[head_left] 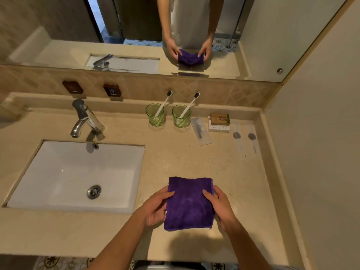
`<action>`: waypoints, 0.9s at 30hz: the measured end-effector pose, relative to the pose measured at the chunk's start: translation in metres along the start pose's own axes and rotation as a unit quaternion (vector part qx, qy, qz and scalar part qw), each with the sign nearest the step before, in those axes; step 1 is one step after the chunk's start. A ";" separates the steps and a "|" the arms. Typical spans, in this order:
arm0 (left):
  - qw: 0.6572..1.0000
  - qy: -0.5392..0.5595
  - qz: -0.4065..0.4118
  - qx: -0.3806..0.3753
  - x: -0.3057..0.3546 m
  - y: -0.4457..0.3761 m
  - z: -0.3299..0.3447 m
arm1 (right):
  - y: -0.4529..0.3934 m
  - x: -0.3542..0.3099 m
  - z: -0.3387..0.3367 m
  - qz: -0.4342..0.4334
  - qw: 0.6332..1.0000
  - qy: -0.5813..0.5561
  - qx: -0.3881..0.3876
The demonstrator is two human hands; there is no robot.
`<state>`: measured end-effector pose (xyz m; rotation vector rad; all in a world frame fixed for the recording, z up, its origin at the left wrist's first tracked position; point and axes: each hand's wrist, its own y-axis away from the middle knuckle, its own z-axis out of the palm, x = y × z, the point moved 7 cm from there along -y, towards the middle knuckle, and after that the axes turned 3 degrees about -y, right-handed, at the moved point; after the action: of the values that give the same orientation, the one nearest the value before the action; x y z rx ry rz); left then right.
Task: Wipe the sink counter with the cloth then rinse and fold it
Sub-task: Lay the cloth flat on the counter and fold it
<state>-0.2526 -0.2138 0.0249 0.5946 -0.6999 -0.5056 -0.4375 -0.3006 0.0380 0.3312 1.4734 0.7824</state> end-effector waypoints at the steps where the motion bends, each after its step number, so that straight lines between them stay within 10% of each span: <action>1: 1.000 0.000 0.006 -0.009 0.003 0.004 0.000 | 0.003 -0.004 0.002 -0.006 1.000 -0.006 -0.018; 12: 0.997 0.026 0.056 -0.048 0.084 0.026 -0.026 | -0.019 -0.053 0.081 0.032 0.977 -0.123 -0.171; 27: 0.996 -0.075 0.034 0.017 0.225 -0.067 -0.103 | -0.169 -0.119 0.150 -0.036 0.991 0.127 0.023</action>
<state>-0.0451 -0.3648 0.0175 0.5677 -0.8694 -0.4795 -0.2380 -0.4601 0.0360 0.2177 1.7343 0.7530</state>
